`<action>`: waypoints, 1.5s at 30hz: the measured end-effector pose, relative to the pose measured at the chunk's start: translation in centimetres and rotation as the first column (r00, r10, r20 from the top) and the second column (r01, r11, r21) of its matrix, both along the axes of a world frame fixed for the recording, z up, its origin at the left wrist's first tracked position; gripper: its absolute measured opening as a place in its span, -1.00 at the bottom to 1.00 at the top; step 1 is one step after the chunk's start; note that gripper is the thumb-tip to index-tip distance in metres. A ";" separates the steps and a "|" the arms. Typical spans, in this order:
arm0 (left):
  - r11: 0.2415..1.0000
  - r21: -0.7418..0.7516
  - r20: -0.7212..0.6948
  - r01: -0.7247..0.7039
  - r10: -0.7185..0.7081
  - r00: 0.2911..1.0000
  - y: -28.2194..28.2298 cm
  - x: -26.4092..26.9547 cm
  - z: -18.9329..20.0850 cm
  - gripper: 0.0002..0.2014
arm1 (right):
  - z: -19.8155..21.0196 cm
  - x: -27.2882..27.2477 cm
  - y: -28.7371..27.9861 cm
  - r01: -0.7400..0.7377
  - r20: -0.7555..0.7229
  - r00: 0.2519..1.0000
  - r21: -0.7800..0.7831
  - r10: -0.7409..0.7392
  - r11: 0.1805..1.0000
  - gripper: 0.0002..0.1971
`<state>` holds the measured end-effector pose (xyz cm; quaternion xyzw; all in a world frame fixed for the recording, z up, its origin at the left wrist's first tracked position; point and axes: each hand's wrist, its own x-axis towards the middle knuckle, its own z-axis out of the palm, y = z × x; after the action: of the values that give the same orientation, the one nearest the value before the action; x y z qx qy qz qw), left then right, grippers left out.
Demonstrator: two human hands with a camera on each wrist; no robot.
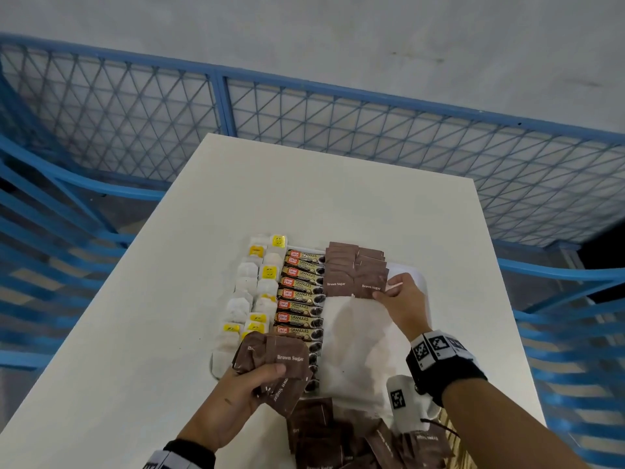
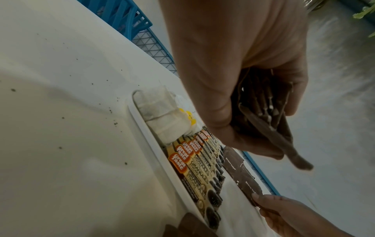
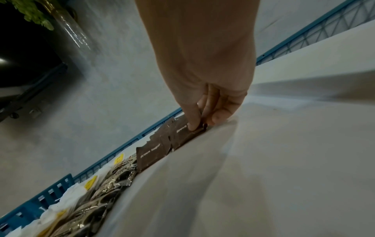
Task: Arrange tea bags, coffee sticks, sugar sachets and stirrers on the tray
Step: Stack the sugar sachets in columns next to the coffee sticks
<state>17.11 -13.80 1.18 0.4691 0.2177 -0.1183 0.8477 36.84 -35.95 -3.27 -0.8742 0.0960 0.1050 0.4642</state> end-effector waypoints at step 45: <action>0.996 0.008 0.020 -0.090 0.090 0.996 -0.3 0.9 -0.3 -0.50 | 2.3 -3.1 3.2 -0.248 -0.044 0.966 0.133 0.256 0.959 -0.88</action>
<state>17.97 -14.13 0.90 0.4638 0.2309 -0.0745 0.8521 33.75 -32.73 -0.95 -0.8445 -0.0090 0.1957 0.4984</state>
